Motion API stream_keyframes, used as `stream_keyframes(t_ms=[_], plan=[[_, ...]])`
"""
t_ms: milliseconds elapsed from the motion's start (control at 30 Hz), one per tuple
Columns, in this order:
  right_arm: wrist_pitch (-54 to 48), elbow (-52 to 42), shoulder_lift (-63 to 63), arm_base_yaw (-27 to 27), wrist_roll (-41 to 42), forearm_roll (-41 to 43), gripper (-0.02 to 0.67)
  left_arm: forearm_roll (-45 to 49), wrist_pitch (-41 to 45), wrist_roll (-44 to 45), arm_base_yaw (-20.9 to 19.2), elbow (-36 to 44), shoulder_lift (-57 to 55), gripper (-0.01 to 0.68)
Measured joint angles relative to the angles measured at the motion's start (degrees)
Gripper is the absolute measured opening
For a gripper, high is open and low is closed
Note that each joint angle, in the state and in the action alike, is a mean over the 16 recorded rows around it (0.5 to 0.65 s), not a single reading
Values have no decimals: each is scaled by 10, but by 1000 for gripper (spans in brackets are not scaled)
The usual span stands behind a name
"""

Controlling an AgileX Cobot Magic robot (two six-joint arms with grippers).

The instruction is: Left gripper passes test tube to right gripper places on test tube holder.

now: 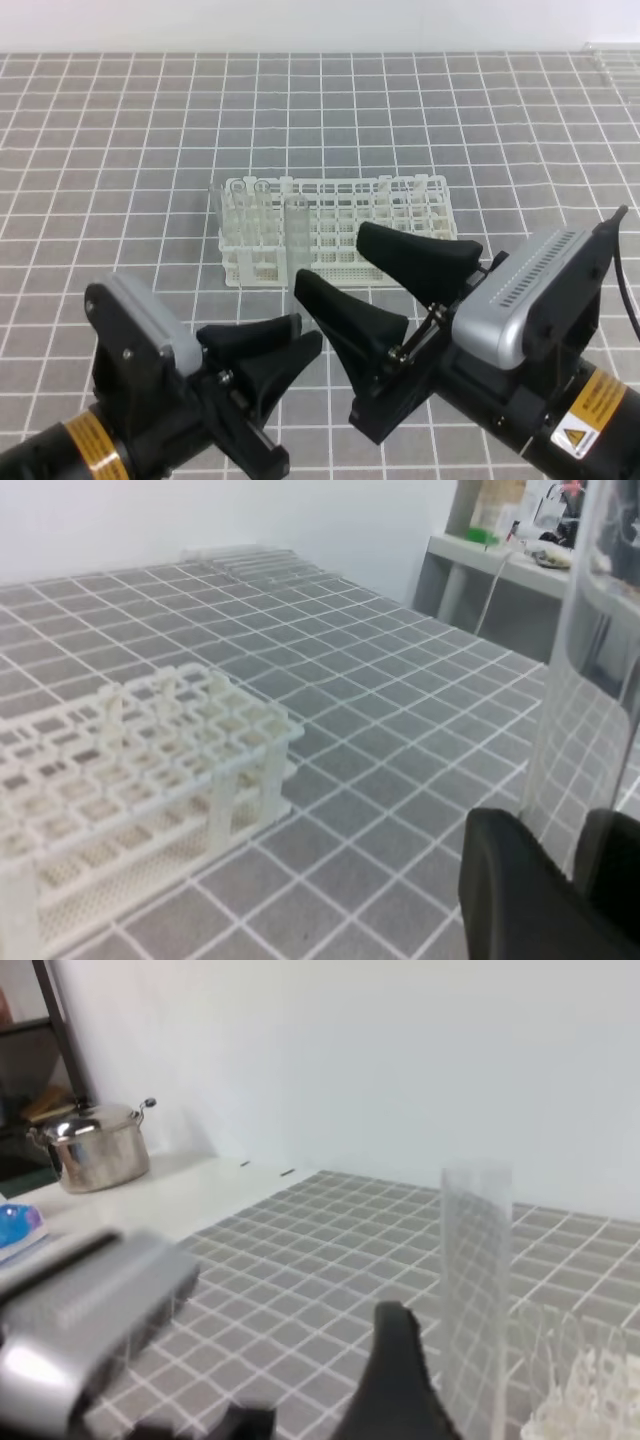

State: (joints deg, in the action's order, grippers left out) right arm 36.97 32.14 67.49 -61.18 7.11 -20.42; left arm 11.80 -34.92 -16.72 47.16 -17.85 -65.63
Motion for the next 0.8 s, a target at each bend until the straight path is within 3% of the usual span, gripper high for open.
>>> stream_keyframes(t_ms=[167, 800], plan=[[-4, 8, 7, 0, -5, 1, 470, 10, -34, 0, 0, 14, -7, 70], [-32, 52, 62, 0, -5, 6, 468, 40, -37, -1, 0, 22, -8, 70]])
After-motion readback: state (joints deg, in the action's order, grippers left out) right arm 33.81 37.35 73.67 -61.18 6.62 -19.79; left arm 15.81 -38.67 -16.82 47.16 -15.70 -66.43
